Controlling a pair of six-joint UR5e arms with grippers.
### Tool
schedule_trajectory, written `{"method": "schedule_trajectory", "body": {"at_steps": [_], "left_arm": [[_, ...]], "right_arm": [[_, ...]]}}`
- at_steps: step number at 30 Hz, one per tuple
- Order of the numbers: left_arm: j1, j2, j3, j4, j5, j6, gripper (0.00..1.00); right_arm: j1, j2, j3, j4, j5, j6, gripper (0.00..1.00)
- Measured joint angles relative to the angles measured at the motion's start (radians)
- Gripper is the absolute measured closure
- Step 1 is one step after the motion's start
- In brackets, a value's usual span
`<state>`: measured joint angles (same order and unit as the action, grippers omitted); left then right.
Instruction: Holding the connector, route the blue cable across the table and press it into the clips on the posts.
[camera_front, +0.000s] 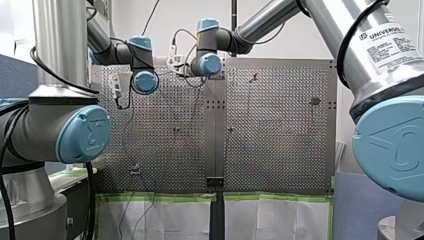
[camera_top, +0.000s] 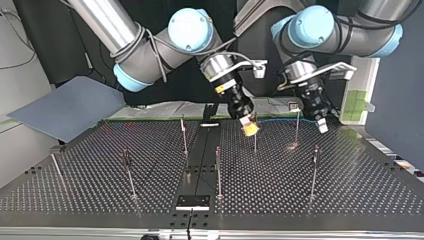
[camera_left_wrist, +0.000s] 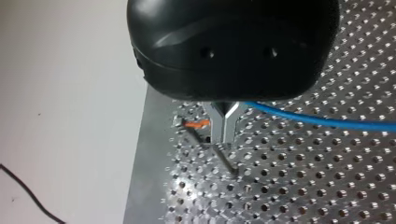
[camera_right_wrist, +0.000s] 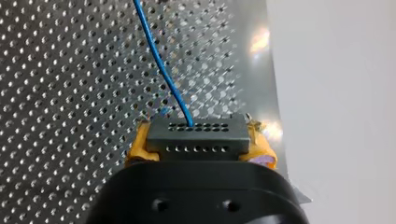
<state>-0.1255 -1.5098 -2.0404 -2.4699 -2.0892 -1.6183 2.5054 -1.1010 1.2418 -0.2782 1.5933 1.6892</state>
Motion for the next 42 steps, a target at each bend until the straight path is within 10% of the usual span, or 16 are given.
{"method": "schedule_trajectory", "body": {"at_steps": [11,42], "left_arm": [[0.036,-0.001,0.046,-0.028,0.014,-0.006,0.99],[0.176,-0.118,0.136,0.009,0.205,-0.060,0.99]], "right_arm": [[0.004,0.010,-0.065,0.024,-0.001,0.039,1.00],[-0.009,0.117,-0.169,0.053,-0.003,0.063,1.00]]}}
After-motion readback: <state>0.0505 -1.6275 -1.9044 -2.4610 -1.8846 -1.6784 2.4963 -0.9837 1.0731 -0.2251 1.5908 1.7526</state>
